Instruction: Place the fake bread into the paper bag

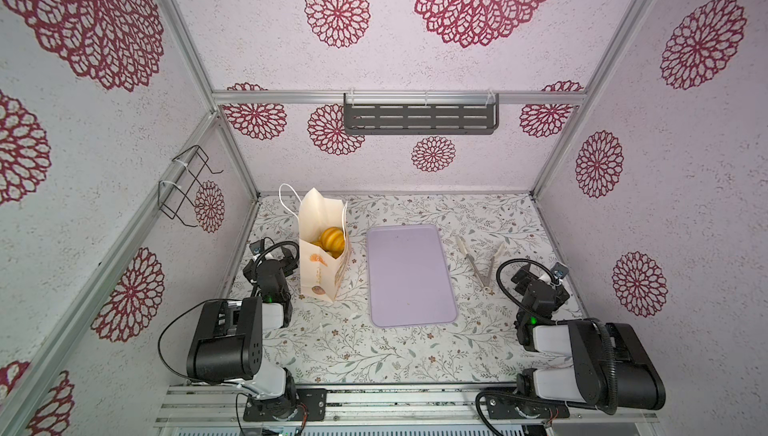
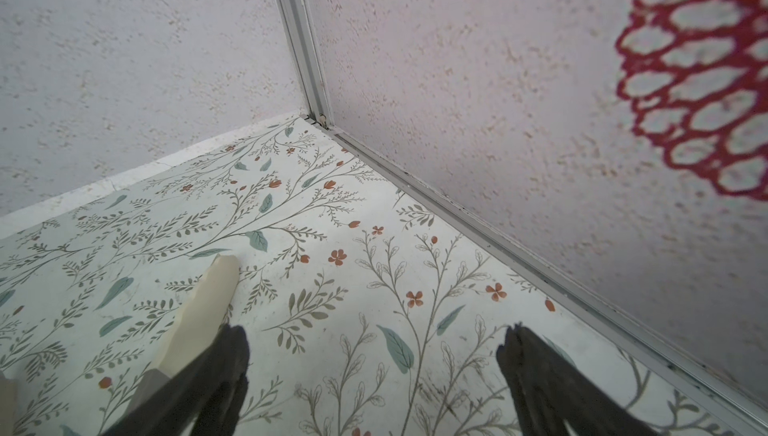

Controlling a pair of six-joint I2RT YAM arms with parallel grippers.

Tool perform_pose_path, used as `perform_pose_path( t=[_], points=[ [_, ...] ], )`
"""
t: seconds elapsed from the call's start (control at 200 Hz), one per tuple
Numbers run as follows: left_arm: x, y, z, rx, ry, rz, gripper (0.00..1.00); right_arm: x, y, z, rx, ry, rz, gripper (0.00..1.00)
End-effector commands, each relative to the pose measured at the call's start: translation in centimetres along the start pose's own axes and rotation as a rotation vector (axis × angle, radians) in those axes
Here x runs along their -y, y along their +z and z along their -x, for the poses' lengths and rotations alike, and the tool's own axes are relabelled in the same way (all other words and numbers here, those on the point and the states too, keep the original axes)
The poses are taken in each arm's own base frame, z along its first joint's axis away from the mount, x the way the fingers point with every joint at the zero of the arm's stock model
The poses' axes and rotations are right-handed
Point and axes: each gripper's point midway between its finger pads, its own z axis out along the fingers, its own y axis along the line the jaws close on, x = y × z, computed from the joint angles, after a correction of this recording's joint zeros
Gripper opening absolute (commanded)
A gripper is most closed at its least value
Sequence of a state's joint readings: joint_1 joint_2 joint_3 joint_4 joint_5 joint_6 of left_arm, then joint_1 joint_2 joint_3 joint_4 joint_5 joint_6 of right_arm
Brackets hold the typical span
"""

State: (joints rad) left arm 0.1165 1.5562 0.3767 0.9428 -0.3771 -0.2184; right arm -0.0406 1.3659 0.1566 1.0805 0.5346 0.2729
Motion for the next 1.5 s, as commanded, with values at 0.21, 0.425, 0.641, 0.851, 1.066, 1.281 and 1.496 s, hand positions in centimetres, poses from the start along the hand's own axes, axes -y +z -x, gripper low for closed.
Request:
perform_pose_path(
  t=[0.21,0.425,0.641,0.851,1.066,1.281,1.496],
  points=[
    [0.0,-0.1,0.7,0.034,0.010,0.001,0.97,-4.6,0.3,1.2,0.042,-0.104,0.177,0.99],
    [0.0,-0.1,0.7,0.035,0.009,-0.001,0.97,-6.4,-0.6,0.4,0.107,-0.177,0.252,0.99],
    [0.1,-0.1,0.7,0.035,0.013,-0.007,0.97,-7.0,0.2,0.1,0.063,-0.189,0.251,0.99],
    [0.0,-0.1,0.7,0.034,0.012,-0.006,0.97,-7.8,0.7,-0.7,0.012,-0.218,0.275,0.99],
    [0.5,0.1,0.6,0.020,0.031,-0.015,0.97,-7.7,0.5,-0.4,0.032,-0.224,0.265,0.99],
    [0.7,0.2,0.6,0.017,0.042,-0.016,0.97,-7.7,0.5,-0.4,0.032,-0.227,0.264,0.99],
    [0.9,0.2,0.6,0.016,0.048,-0.017,0.97,-7.7,0.5,-0.5,0.031,-0.227,0.263,0.99]
  ],
)
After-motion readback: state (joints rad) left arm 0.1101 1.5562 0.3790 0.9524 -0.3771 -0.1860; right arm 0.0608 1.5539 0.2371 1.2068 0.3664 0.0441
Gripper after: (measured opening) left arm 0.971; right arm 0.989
